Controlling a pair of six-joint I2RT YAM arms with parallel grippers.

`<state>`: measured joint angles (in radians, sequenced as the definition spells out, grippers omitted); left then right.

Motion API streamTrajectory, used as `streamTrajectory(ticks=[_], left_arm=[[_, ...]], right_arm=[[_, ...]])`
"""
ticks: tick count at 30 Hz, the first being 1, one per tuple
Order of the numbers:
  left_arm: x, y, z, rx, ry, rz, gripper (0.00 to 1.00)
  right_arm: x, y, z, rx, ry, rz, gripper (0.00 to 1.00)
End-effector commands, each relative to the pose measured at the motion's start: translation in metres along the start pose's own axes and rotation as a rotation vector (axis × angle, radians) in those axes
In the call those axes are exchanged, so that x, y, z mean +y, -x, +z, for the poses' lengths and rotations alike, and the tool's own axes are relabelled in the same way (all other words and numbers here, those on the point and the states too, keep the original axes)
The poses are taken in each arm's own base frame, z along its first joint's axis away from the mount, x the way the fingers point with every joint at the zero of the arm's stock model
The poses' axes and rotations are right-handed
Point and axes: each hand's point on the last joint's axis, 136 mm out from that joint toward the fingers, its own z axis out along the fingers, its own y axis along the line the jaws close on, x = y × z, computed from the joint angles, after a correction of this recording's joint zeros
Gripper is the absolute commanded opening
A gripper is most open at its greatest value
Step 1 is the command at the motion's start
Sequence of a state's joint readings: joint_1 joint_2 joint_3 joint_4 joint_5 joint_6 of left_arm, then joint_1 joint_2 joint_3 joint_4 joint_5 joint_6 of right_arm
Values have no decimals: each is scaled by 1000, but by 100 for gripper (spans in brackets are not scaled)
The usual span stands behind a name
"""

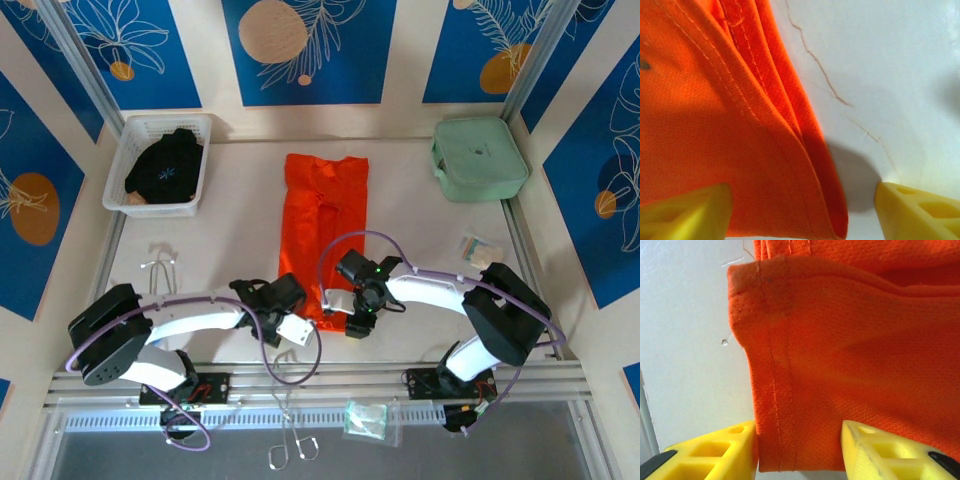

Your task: Fold and stack the t-shirts

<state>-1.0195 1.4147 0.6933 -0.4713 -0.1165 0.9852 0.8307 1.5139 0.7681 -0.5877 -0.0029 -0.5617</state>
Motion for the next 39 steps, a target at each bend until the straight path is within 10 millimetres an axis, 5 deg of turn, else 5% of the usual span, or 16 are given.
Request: streamTrajectory(ticks=[1,13,23,29,35,39], left_arm=[[1,-7,14,33,15,31,69],[33,-38,26,135,73,-15,61],[24,-52,28,197,-76,39,58],[36,-61,36,230,-106,39,51],[54,-64,47,266,-77,-3,21],[58,-64,45,276,-67,-22,10]], right_arm=[[7,-6,3,27,37,6,46],[12,-17,6,69,39,-4,45],[13,-17,1,49,27,-14,45],[13,-15,1,35,26,-24,44],[15,-13,1,21,35,-30,27],[15,-10,-1,3,40,-37,15]])
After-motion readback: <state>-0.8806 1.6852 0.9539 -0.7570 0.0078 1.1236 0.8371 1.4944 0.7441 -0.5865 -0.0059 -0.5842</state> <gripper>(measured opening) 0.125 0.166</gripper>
